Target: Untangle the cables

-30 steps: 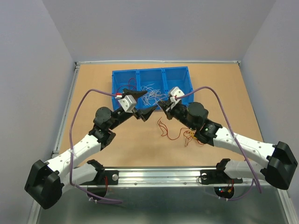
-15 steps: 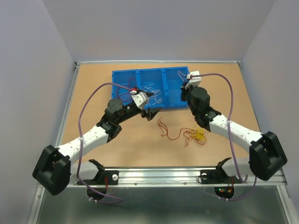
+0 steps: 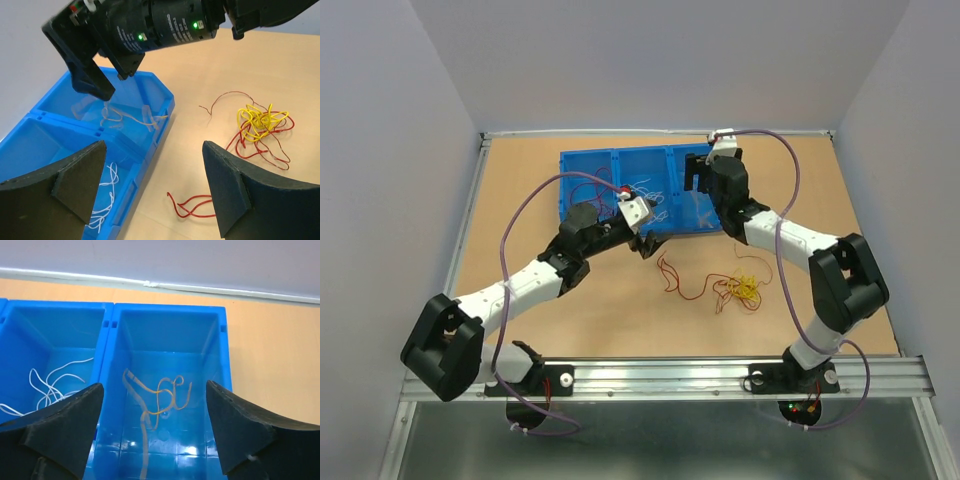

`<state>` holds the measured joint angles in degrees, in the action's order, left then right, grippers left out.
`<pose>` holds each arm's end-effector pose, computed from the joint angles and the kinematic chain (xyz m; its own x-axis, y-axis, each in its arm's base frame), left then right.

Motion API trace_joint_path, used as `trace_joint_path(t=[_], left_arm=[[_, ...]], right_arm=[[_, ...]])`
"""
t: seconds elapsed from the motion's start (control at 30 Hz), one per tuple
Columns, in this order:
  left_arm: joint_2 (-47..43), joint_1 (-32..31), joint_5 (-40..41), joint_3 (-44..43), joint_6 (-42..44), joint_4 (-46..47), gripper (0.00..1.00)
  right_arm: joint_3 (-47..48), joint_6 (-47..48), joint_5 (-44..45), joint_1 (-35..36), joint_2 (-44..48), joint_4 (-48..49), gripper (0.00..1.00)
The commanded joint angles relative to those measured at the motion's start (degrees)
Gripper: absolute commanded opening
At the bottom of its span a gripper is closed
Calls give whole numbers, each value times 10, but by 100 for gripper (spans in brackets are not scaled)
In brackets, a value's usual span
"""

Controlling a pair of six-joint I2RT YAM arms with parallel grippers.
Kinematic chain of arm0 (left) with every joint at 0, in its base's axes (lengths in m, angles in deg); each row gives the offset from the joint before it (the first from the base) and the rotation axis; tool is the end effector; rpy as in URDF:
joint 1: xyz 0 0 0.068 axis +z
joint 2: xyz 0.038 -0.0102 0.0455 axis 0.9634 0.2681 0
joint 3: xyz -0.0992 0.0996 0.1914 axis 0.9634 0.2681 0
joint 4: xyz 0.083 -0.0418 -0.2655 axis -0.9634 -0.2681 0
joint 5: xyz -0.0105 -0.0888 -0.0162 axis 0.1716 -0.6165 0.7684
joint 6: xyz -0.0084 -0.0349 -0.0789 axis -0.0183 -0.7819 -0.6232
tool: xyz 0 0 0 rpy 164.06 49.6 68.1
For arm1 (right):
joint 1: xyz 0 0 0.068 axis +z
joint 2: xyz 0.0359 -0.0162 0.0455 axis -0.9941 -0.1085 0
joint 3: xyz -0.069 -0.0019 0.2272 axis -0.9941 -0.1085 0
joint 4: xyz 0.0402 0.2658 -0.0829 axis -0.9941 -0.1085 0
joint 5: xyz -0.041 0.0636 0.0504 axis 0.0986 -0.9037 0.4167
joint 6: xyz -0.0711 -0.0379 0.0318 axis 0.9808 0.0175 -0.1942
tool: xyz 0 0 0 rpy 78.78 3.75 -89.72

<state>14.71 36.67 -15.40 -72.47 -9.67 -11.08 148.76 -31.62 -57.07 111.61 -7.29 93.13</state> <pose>0.2527 -0.2424 0.2579 0.3160 0.0278 -0.9484 0.8619 0.4095 0.2991 0.4028 0.1824 0.2153 -0.1713 -0.0413 -0.9844 -0.1237 0.9921 -0.0201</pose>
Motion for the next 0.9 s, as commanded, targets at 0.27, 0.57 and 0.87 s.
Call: trace_joint_path(t=[0.27, 0.57, 0.87], left_arm=[[26, -27, 18, -59, 40, -37, 89], [56, -65, 63, -84, 70, -79, 89], [25, -63, 142, -51, 58, -30, 88]], right_arm=[[-48, -49, 11, 0, 147, -5, 92], [-78, -71, -76, 0, 209, -162, 83], [-12, -96, -108, 1, 102, -297, 79]])
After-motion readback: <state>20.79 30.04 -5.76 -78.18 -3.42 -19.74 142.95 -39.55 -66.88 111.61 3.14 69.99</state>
